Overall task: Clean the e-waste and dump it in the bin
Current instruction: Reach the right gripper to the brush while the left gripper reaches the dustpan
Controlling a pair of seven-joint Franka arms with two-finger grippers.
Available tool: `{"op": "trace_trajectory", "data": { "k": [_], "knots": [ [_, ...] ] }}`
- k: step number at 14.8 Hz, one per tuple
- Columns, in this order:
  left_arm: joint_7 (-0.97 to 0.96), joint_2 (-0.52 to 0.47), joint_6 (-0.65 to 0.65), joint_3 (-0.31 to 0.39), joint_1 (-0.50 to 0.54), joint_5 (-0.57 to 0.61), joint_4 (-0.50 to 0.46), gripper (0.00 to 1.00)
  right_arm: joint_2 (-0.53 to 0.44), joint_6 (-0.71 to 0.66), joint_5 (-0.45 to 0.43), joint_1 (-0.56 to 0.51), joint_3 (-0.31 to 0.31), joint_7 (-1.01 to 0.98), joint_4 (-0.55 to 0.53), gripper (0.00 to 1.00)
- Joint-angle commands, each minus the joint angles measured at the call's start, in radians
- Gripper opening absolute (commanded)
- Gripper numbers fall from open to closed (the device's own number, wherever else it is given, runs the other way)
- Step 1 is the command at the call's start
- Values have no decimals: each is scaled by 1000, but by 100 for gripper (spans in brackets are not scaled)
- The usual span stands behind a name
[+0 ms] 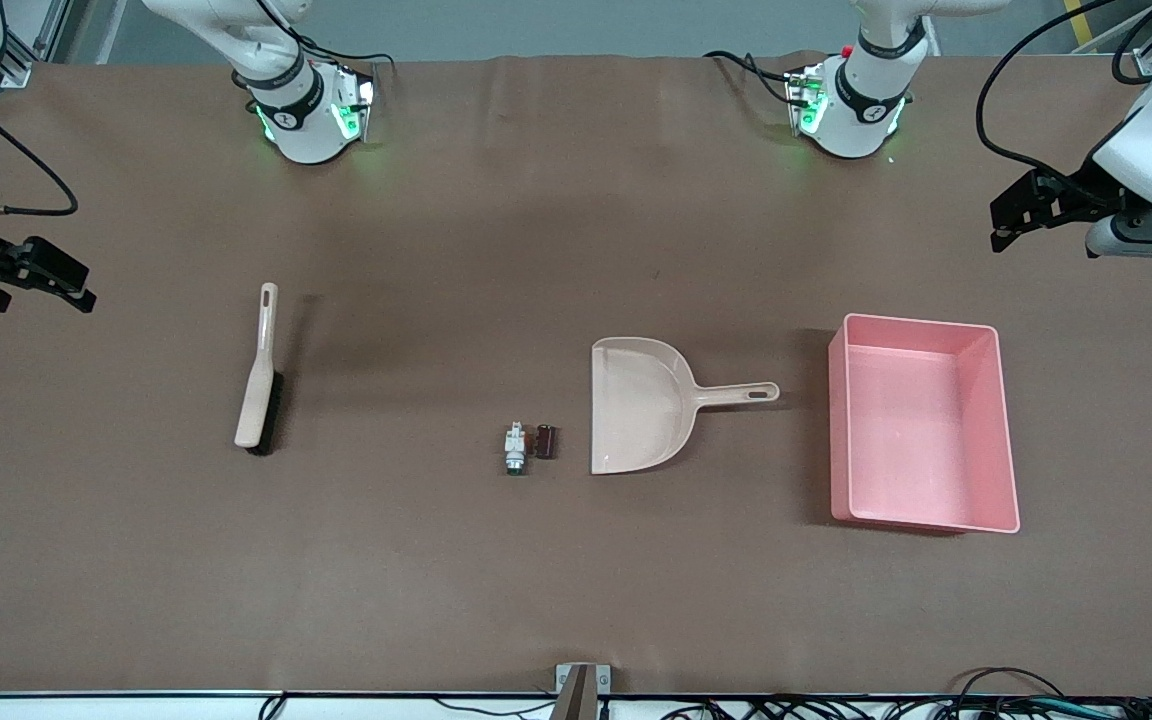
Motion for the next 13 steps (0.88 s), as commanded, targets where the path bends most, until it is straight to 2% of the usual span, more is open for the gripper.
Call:
{"op": "trace_trajectory", "data": {
  "k": [1,5,8,11,13],
  "knots": [
    [-4,0,0,-8,10,16,12,100,6,-9,-12,-23,20,-3,13,100],
    [12,37,1,-8,8,16,50,100,10,-8,-13,-13,25,-11,13,100],
    [16,104,15,-13,-10,4,58,100,87,-12,-10,-22,25,-11,13,100],
    [119,212,59,-77,-55,13,56,100,199,-18,-10,-34,23,-60,9,100],
    [139,281,110,-124,-76,22,53,100,242,32,48,-31,23,-57,-28,100]
  ]
}}
